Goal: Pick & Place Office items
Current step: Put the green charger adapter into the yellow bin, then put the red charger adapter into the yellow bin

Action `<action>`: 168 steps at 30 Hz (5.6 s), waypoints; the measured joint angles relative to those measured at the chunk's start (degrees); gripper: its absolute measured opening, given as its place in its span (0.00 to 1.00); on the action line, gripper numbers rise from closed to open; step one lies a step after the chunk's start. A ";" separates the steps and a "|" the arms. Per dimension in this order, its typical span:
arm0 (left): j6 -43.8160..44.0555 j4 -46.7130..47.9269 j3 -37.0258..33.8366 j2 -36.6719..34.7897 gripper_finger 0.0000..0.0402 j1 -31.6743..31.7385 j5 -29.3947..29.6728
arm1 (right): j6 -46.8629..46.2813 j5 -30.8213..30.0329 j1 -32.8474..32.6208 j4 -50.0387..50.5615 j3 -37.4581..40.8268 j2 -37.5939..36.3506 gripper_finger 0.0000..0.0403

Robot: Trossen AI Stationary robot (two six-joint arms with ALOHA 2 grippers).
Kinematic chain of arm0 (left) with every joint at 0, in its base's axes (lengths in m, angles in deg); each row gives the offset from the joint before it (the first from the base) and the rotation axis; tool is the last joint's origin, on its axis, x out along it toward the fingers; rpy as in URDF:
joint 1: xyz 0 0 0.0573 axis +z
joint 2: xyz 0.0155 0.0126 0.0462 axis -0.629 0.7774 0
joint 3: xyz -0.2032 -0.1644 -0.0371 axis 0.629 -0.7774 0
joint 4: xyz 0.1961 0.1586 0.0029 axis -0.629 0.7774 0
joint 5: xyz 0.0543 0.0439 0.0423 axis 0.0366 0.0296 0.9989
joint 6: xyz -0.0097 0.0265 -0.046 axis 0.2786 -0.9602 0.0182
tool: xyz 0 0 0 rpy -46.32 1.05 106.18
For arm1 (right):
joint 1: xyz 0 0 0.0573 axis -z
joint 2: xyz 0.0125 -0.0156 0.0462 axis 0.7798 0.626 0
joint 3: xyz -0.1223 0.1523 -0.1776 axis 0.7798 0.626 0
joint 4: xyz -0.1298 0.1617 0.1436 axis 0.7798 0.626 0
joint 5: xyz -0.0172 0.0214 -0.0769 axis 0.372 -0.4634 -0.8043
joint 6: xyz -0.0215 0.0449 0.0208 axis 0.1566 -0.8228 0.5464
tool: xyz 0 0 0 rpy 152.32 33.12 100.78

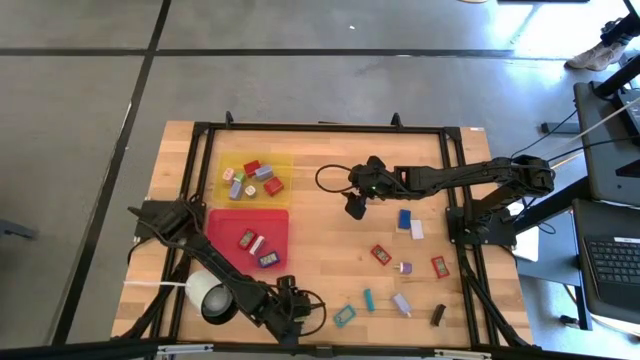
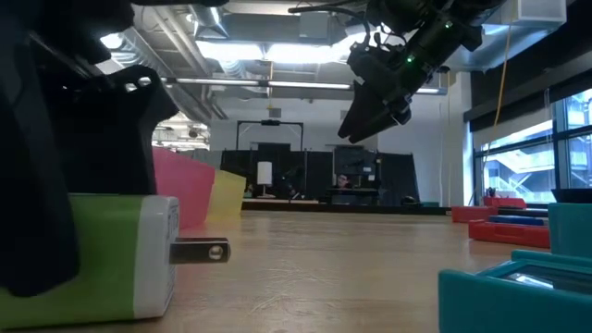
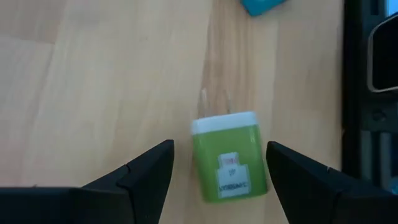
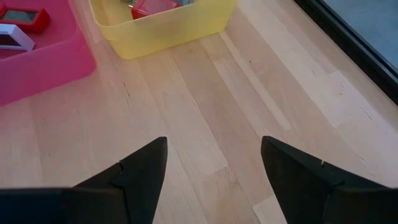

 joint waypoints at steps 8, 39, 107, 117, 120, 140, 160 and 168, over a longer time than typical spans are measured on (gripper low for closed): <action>1.18 -0.47 0.05 0.61 0.50 0.13 -0.12 | 0.00 0.02 0.00 -0.22 0.00 0.00 0.65; 22.51 42.79 0.03 -24.34 0.37 10.68 34.16 | 0.02 0.15 0.02 -4.09 -0.02 0.00 0.65; -16.98 7.63 -25.76 -36.37 0.51 51.79 -3.18 | -15.84 -5.33 -0.15 45.56 -4.52 -11.05 0.65; -16.77 -7.20 -25.74 -36.37 0.52 39.46 -1.38 | -17.92 -7.18 7.33 50.78 0.01 -11.06 0.76; -18.23 -11.43 -25.74 -36.37 0.52 35.66 -0.77 | -15.59 -5.98 10.54 48.25 4.00 -11.06 0.79; -19.85 -26.39 -25.74 -36.35 0.52 20.12 14.45 | -7.30 1.75 23.43 22.18 20.67 -11.04 0.83; -20.65 -27.26 -25.72 -36.35 0.52 18.43 19.36 | -4.17 9.96 23.37 13.83 24.45 -11.10 0.53; -21.75 -27.54 -25.72 -36.35 0.52 19.20 23.55 | 3.09 10.65 17.65 7.34 17.68 -10.97 0.53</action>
